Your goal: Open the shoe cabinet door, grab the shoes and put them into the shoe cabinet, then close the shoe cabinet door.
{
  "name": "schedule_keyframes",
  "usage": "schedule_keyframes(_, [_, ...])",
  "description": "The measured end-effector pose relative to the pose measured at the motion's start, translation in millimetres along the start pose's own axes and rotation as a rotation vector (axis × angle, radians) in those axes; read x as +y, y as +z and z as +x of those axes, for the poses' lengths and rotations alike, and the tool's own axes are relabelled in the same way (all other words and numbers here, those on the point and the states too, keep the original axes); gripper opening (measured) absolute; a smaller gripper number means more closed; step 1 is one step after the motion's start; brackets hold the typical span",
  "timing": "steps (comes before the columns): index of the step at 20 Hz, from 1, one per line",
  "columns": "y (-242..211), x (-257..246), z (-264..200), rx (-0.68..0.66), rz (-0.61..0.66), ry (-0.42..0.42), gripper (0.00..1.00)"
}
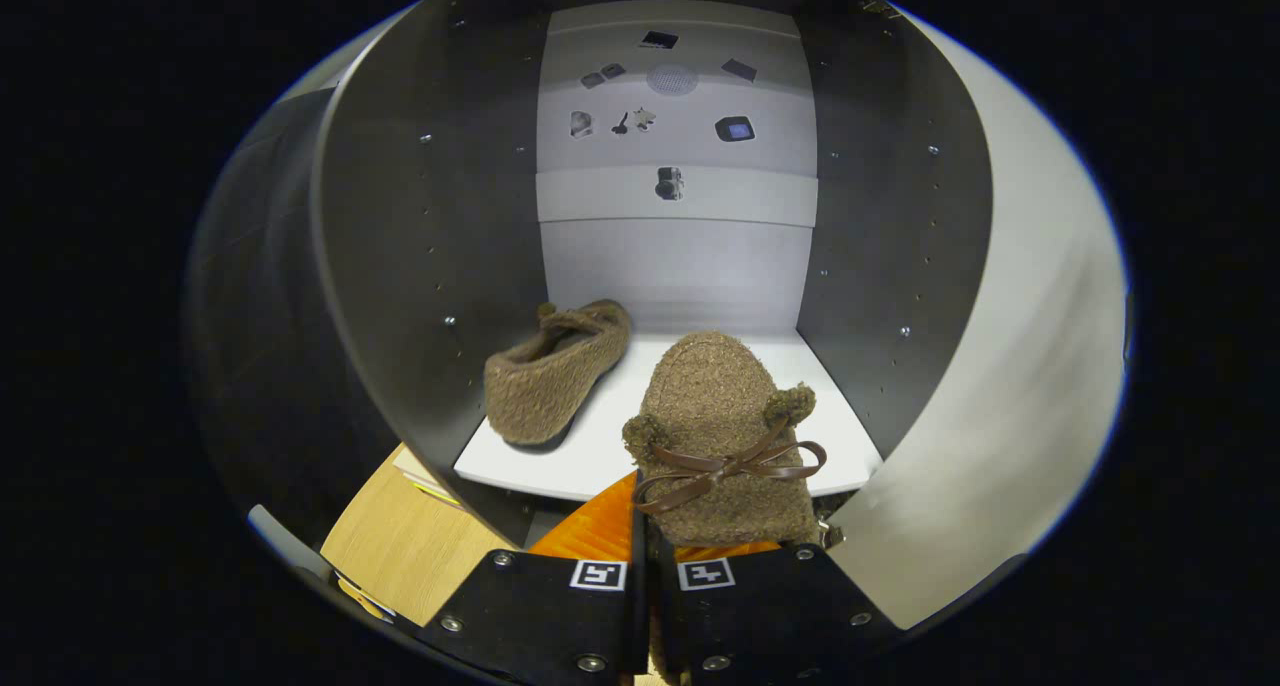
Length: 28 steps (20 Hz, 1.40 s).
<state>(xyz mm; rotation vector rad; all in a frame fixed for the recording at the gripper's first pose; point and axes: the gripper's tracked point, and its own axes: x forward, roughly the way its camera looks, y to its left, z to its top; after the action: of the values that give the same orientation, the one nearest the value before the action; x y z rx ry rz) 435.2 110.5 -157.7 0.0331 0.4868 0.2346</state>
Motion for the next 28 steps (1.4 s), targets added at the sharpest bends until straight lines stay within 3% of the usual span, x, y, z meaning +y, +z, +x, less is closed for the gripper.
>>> schedule_keyframes(6, [51,-10,69,0.022,0.014,0.004,0.05])
schedule_keyframes(13, [66,-23,143,0.103,0.031,-0.018,0.05])
schedule_keyframes(19, [55,-31,168,0.143,0.034,-0.045,0.05])
schedule_keyframes(28, [49,-33,158,0.154,0.016,-0.085,0.19])
